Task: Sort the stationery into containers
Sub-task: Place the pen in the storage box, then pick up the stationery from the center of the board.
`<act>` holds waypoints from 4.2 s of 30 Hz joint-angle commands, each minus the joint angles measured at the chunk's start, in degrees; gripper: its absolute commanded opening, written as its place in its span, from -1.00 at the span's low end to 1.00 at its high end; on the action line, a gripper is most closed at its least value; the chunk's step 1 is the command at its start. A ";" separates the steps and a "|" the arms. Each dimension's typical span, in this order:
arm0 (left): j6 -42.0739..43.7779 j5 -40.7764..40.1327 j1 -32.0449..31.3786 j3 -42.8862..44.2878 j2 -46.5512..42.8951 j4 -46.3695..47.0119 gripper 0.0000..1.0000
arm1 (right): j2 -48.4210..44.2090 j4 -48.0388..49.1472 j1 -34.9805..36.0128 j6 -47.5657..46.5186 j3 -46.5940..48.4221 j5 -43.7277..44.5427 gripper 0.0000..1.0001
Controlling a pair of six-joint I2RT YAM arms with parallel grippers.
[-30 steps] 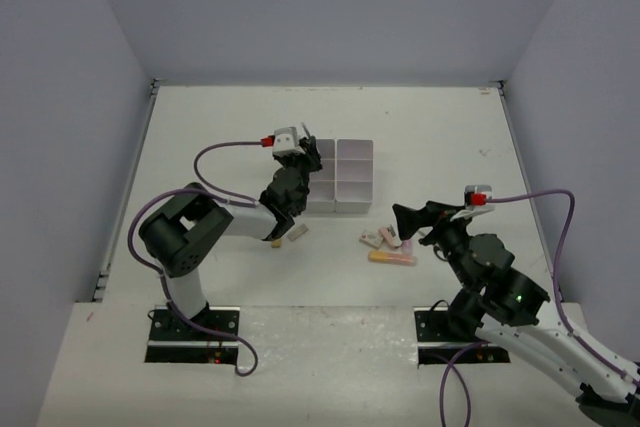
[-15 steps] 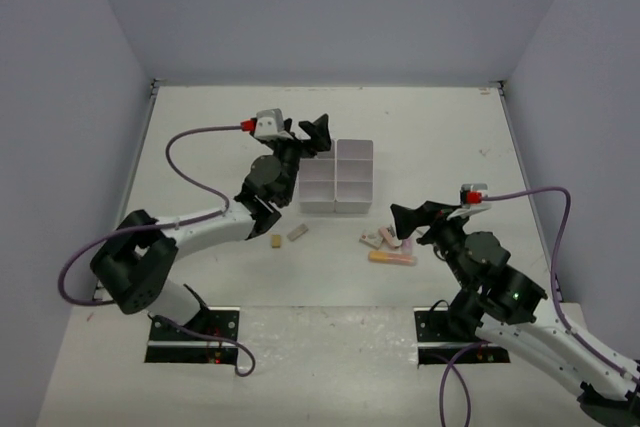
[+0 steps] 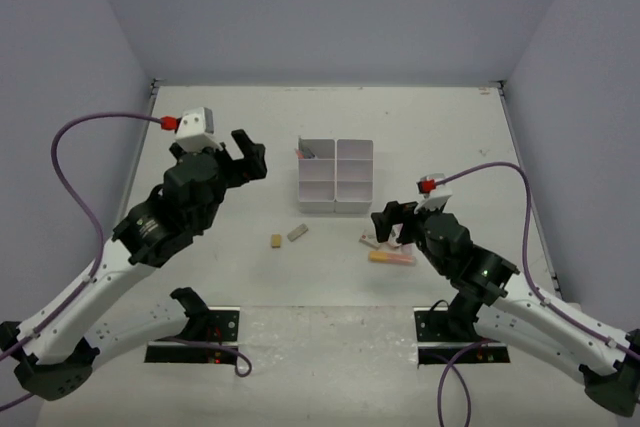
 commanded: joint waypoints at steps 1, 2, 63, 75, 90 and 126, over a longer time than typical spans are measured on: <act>6.43 -0.05 0.41 -1.29 -7.45 -15.38 1.00 | 2.97 -0.03 -0.12 -3.22 6.73 -7.85 0.97; 7.59 -1.66 0.39 -3.01 -8.76 -14.40 1.00 | 4.22 -1.39 -0.12 -3.43 8.73 -9.14 0.98; 8.43 23.44 -4.38 -10.69 36.55 3.59 -0.10 | 4.04 -16.17 2.97 7.04 10.62 1.12 0.97; 8.63 21.29 -5.76 -11.15 39.74 5.53 -0.10 | 1.97 -13.86 2.96 5.25 9.75 -1.12 0.98; 11.97 22.45 -5.15 -9.86 40.28 6.21 0.09 | 1.85 -12.03 2.99 3.64 9.46 -2.99 0.98; 11.70 31.68 -5.23 -17.56 43.50 12.91 -0.84 | -3.39 -9.71 3.05 1.82 9.14 -6.51 0.98</act>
